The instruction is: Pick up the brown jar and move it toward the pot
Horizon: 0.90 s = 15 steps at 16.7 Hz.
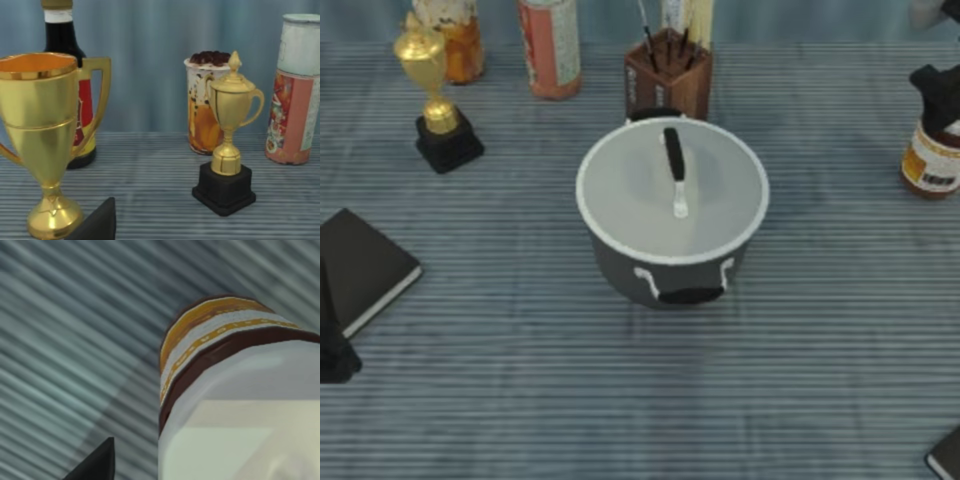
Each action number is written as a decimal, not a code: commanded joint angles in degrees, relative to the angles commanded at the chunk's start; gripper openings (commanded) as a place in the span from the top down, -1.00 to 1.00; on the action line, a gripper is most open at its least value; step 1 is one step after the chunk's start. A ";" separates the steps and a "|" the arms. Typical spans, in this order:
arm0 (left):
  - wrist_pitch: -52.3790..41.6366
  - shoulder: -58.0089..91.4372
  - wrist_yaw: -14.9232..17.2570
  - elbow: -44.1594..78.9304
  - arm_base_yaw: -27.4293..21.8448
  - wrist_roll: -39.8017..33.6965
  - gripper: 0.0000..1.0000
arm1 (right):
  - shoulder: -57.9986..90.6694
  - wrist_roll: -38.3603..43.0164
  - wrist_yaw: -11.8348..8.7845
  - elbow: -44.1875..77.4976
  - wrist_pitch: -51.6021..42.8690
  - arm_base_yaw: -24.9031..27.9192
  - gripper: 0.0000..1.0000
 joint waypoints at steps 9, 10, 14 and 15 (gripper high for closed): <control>0.00 0.00 0.00 0.00 0.00 0.00 -1.00 | -1.82 0.29 0.00 -12.90 10.92 0.30 -1.00; 0.00 0.00 0.00 0.00 0.00 0.00 -1.00 | -2.00 0.33 0.00 -14.35 12.27 0.35 -1.00; 0.00 0.00 0.00 0.00 0.00 0.00 -1.00 | -2.12 0.37 0.00 -15.44 13.34 0.39 -1.00; 0.00 0.00 0.00 0.00 0.00 0.00 -1.00 | -2.12 0.37 0.00 -15.44 13.34 0.39 -1.00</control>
